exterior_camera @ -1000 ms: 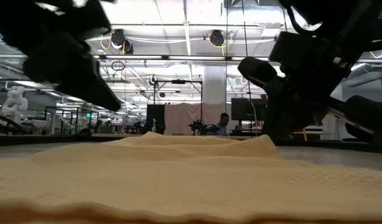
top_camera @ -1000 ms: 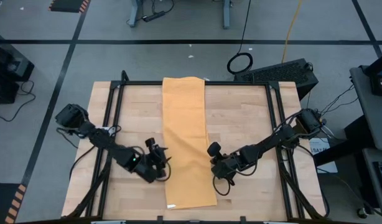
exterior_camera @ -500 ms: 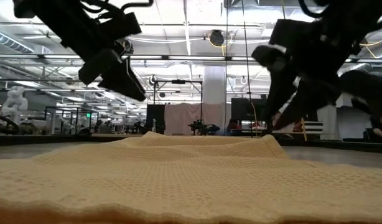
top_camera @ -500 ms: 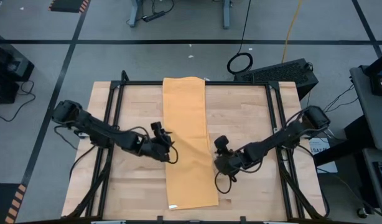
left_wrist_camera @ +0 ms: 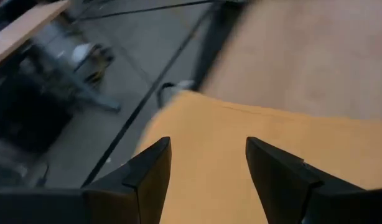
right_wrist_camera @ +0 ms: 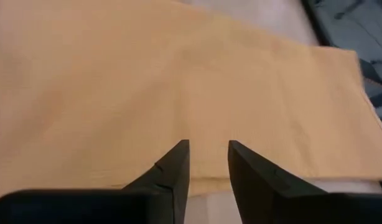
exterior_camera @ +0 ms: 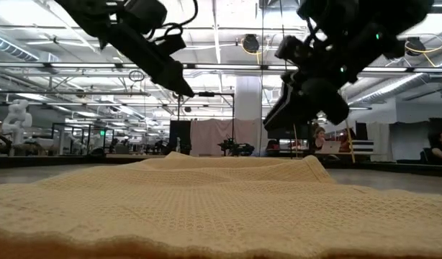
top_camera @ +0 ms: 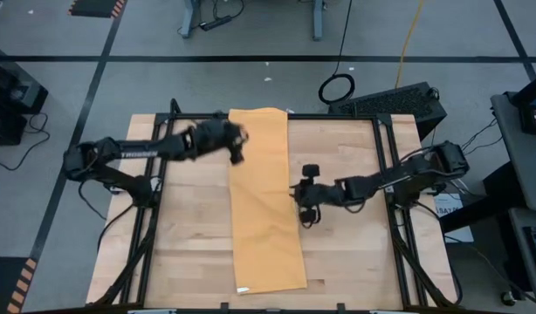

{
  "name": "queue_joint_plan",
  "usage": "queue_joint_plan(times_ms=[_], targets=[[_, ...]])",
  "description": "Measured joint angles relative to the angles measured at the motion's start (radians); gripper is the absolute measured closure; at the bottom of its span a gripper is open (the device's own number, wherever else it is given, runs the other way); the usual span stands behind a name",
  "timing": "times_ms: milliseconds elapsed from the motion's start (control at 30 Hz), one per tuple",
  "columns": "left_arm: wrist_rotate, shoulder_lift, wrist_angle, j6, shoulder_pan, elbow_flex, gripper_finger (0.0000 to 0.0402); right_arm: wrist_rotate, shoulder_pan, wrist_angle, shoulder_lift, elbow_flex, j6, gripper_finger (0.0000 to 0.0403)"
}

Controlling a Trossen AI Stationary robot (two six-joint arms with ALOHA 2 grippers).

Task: Roll towel
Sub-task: Fold the yellow towel

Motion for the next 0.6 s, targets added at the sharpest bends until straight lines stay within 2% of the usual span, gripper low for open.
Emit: queue_joint_plan(times_ms=[133, 267, 333, 400, 500, 600], targets=[[0.007, 0.007, -0.021, -0.045, 0.134, 0.037, 0.0188, 0.005, -0.07, 0.199, -0.005, -0.07, 0.082, 0.0312], [0.019, 0.02, -0.105, -0.143, 0.194, 0.047, 0.0188, 0.031, -0.139, 0.217, -0.007, -0.072, 0.143, 0.0319], [0.022, 0.036, -0.149, -0.206, 0.195, 0.048, 0.0188, 0.004, -0.189, 0.193, -0.007, -0.055, 0.147, 0.032], [0.033, 0.05, -0.219, -0.29, 0.184, 0.047, 0.0188, -0.072, -0.247, 0.138, -0.007, -0.02, 0.126, 0.0321], [0.068, 0.063, -0.275, -0.388, 0.147, 0.039, 0.0188, -0.239, -0.353, -0.046, -0.007, 0.083, 0.105, 0.0321], [0.091, 0.062, -0.189, -0.411, 0.071, -0.003, 0.0188, -0.356, -0.471, -0.206, -0.007, 0.182, 0.033, 0.0321]])
